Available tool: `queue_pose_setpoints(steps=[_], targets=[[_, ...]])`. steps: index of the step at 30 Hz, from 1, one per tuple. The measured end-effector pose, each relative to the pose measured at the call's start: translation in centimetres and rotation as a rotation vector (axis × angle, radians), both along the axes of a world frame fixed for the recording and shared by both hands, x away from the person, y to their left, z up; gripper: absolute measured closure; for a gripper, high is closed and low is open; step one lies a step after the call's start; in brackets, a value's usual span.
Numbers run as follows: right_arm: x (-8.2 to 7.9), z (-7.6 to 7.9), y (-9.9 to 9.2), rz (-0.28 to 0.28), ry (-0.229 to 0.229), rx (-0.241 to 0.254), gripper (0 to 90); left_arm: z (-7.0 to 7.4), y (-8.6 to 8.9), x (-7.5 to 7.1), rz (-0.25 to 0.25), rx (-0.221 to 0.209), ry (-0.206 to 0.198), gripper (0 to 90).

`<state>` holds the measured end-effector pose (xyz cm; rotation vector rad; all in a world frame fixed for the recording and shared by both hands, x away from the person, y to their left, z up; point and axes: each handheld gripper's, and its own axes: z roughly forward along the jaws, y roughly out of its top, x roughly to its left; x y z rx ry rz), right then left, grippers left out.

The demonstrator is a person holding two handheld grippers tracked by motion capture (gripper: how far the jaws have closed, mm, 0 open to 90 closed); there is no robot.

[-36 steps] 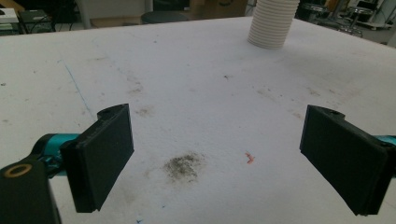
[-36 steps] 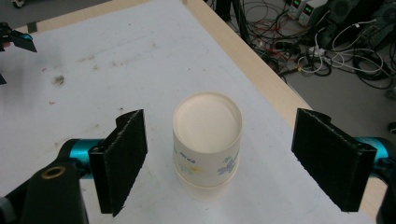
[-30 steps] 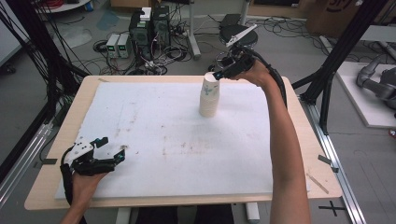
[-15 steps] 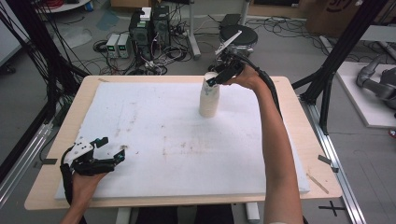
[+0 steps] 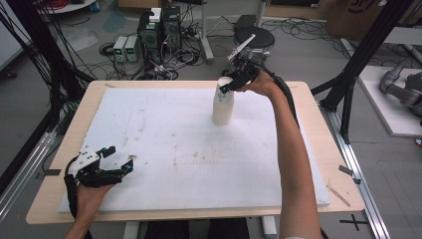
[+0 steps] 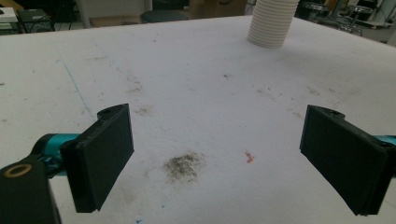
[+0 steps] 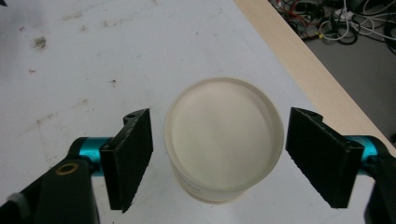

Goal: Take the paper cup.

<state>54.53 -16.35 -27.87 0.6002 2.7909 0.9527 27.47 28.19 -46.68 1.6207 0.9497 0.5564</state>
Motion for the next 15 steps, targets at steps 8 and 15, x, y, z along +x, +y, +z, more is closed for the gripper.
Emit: queue_pose_setpoints(steps=[8, 15], targets=[[0.02, -0.04, -0.22, 0.007, -0.005, 0.003, 33.3, 0.0, -0.01, 0.02, 0.0, 0.004, -0.001, 9.6], [-0.05, 0.12, -0.34, 0.0, -0.008, 0.006, 35.5, 0.0, -0.02, 0.01, 0.0, 0.002, -0.001, 9.6]])
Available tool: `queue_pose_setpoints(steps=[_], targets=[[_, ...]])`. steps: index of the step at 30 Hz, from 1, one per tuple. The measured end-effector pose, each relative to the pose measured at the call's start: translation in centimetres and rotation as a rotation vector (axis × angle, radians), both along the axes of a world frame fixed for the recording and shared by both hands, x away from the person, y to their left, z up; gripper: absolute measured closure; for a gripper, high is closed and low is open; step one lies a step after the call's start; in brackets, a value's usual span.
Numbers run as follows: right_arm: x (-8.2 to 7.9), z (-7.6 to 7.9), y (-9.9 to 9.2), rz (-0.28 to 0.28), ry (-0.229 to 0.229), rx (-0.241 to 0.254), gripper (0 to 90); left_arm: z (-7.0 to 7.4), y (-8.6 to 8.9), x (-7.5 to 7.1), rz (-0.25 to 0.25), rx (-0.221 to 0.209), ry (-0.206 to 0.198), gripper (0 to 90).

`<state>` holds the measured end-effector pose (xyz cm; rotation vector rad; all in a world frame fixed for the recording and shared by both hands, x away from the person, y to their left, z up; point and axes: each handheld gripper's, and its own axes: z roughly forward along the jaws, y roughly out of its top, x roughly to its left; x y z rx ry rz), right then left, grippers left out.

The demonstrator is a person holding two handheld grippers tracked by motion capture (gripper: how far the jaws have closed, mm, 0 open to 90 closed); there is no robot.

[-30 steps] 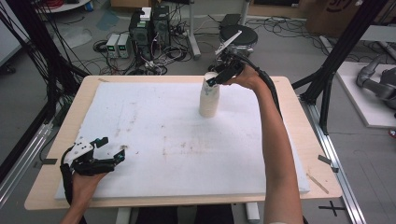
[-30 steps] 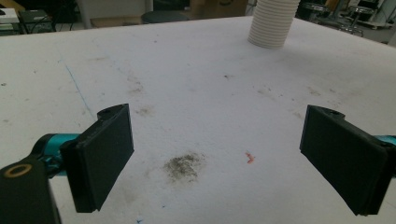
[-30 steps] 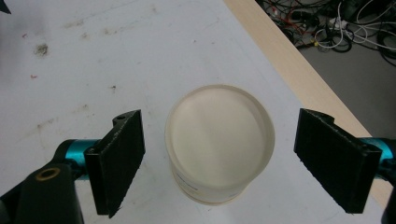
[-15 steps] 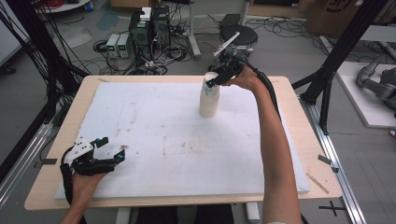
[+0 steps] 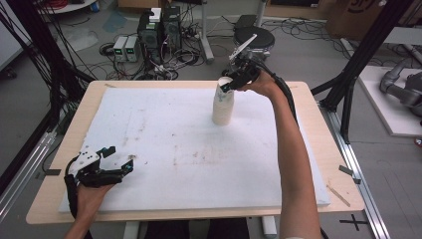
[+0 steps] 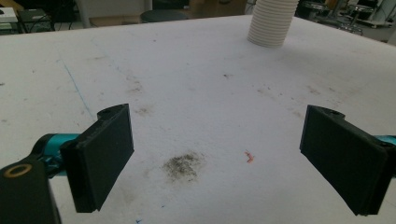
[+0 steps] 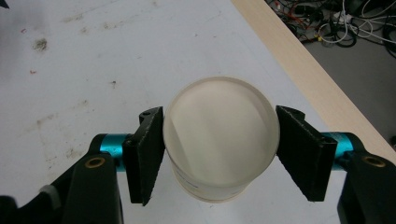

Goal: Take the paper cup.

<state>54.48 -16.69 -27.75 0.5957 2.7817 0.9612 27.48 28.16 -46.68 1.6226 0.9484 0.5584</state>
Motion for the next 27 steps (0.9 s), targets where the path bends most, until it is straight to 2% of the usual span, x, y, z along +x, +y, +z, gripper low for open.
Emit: queue_pose_setpoints(steps=[14, 21, 27], targets=[[-0.2, 0.4, 0.0, -0.003, -0.01, 0.001, 37.2, 0.0, 0.0, 0.0, 0.001, 0.001, 0.0, 9.6], [-0.5, 1.8, -0.1, -0.018, -0.034, 0.025, 37.8, 0.0, 0.0, 0.0, 0.001, 0.002, -0.001, 9.6], [-1.1, 4.0, -0.3, -0.023, -0.079, 0.063, 38.0, 0.0, 0.0, 0.0, -0.002, 0.005, 0.0, 9.6]])
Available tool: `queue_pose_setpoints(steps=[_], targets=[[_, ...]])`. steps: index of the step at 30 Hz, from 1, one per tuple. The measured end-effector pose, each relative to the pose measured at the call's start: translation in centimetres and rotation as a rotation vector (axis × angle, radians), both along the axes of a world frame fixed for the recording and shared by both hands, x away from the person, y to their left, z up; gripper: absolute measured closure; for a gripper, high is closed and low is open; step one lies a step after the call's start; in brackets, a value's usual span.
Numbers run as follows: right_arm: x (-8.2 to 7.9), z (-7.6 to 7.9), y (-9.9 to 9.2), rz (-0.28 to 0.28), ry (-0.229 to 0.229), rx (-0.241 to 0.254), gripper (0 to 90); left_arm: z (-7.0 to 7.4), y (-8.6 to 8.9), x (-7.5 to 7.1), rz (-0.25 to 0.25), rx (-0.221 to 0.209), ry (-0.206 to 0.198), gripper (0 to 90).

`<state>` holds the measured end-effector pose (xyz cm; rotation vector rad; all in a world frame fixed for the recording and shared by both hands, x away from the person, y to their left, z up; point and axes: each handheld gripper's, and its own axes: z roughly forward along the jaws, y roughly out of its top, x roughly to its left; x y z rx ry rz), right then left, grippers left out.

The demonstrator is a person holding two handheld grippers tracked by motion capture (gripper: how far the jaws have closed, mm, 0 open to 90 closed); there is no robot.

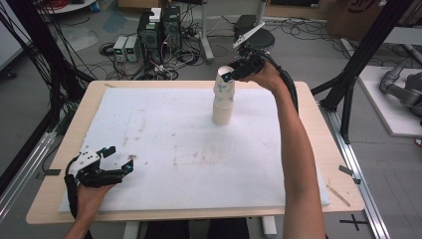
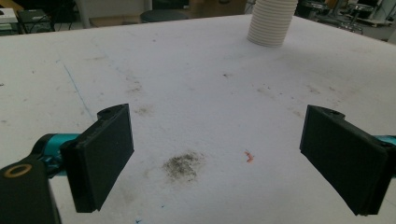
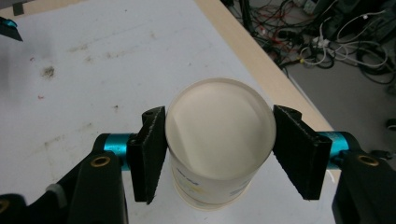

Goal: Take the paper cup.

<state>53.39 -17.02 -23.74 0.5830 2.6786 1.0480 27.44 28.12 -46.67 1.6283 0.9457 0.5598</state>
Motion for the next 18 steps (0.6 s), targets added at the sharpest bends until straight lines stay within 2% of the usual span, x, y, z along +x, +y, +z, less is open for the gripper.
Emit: queue_pose_setpoints(steps=[2, 3, 4, 5, 6, 8, 9, 11, 18], targets=[[-0.3, 0.9, -0.1, 0.002, -0.009, 0.011, 38.1, 0.0, 0.0, 0.0, 0.0, 0.0, 0.0, 9.6], [-0.3, 0.9, -0.1, 0.002, -0.009, 0.011, 38.1, 0.0, 0.0, 0.0, 0.0, 0.0, 0.0, 9.6], [-0.7, 2.0, -0.2, 0.003, -0.021, 0.018, 38.1, 0.0, 0.0, 0.0, 0.001, -0.001, -0.001, 9.6], [-0.7, 2.0, -0.2, 0.003, -0.021, 0.018, 38.1, 0.0, 0.0, 0.0, 0.001, -0.001, -0.001, 9.6], [-1.0, 3.1, -0.3, 0.003, -0.034, 0.027, 38.1, 0.0, 0.0, 0.0, 0.002, 0.0, -0.001, 9.6], [-1.3, 4.1, -0.4, 0.006, -0.05, 0.033, 38.1, 0.0, 0.0, 0.0, 0.001, 0.0, -0.001, 9.6], [-1.3, 4.1, -0.4, 0.006, -0.05, 0.033, 38.1, 0.0, 0.0, 0.0, 0.001, 0.001, -0.001, 9.6], [-1.7, 5.4, -0.5, 0.003, -0.064, 0.033, 38.1, 0.0, 0.0, 0.0, 0.001, -0.001, -0.002, 9.6], [-2.8, 6.8, -0.9, -0.009, -0.08, 0.033, 38.2, 0.0, 0.0, 0.0, 0.0, 0.002, -0.003, 9.6]])
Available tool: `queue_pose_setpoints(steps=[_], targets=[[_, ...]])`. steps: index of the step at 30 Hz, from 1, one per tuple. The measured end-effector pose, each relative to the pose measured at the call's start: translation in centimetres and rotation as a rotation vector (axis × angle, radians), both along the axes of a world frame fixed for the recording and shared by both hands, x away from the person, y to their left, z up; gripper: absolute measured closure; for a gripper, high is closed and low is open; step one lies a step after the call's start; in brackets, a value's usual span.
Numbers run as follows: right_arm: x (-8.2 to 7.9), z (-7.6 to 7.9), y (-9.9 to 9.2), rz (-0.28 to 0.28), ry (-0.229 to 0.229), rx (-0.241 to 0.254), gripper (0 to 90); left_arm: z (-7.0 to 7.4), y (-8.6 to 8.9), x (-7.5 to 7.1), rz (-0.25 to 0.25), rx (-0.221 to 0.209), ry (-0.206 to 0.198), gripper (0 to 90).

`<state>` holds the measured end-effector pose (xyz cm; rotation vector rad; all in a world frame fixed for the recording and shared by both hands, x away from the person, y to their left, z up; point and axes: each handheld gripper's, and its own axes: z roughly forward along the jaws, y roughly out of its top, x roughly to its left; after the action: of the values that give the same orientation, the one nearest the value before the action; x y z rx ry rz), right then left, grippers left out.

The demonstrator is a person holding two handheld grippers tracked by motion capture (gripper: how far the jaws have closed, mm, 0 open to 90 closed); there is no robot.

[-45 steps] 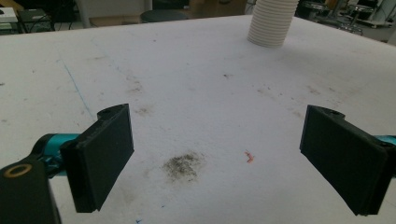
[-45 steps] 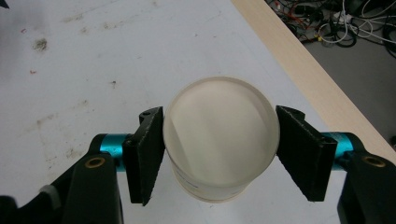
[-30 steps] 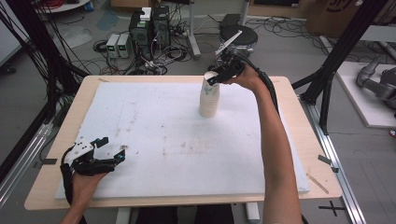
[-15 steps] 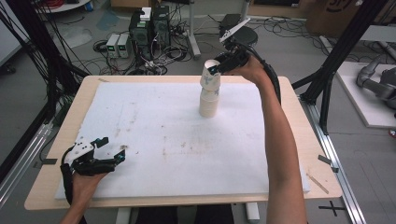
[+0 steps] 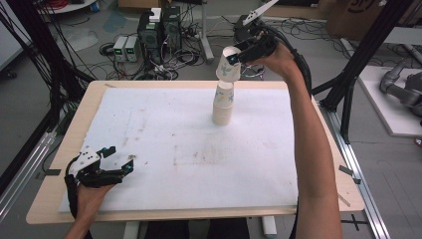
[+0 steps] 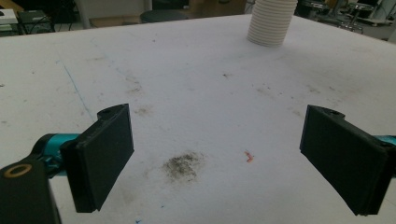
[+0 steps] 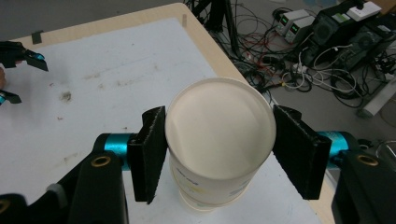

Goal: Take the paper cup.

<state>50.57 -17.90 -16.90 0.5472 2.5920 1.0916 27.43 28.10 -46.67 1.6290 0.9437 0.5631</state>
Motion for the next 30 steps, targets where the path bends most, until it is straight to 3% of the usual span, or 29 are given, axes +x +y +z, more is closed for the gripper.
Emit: queue_pose_setpoints(steps=[5, 11, 20, 26, 30], targets=[[-1.8, -0.1, -0.2, 0.023, -0.015, 0.023, 38.2, 0.0, 0.1, 0.0, 0.0, -0.006, 0.003, 9.6], [-5.3, -1.4, -1.0, 0.04, -0.023, 0.106, 38.2, 0.0, 0.1, 0.0, -0.004, -0.011, 0.003, 9.6], [-10.8, -5.1, -1.7, 0.087, -0.047, 0.227, 38.2, 0.0, 0.1, 0.0, -0.006, -0.002, -0.002, 9.6], [-13.0, -7.1, -2.0, 0.1, -0.049, 0.257, 38.2, 0.0, 0.1, -0.1, -0.005, -0.006, -0.008, 9.6], [-15.5, -8.9, -1.7, 0.116, -0.05, 0.283, 38.1, 0.0, 0.0, -0.1, -0.006, 0.002, -0.01, 9.6]])
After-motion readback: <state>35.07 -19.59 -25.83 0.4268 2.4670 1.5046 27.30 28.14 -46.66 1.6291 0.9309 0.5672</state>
